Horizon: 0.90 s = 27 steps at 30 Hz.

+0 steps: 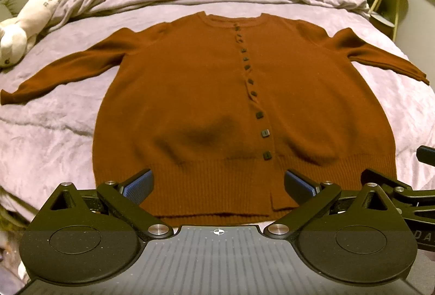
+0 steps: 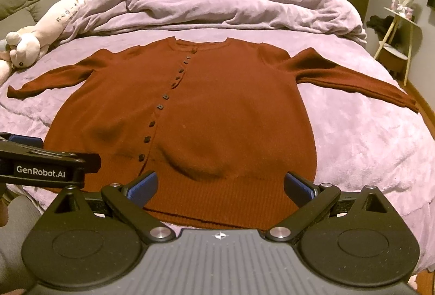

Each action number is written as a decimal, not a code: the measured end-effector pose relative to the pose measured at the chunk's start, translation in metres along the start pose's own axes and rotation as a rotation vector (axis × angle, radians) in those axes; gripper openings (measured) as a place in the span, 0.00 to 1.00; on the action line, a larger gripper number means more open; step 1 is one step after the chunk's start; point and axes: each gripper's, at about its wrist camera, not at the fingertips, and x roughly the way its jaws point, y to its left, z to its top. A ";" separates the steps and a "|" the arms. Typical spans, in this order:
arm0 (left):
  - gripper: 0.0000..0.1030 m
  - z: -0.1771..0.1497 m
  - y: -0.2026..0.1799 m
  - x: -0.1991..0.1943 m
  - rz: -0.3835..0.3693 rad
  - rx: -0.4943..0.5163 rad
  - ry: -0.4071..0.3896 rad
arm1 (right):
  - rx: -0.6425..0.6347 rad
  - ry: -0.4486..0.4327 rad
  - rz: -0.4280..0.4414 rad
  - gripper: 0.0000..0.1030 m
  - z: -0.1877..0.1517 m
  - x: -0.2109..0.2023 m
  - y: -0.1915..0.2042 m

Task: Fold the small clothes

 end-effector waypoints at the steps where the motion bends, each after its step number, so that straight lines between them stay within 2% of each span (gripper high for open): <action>1: 1.00 0.001 0.000 0.000 -0.001 0.000 0.001 | 0.000 -0.002 0.002 0.96 0.000 0.000 0.000; 27: 1.00 0.004 0.002 0.000 -0.009 -0.004 0.009 | 0.001 -0.032 0.016 0.96 -0.001 -0.006 0.003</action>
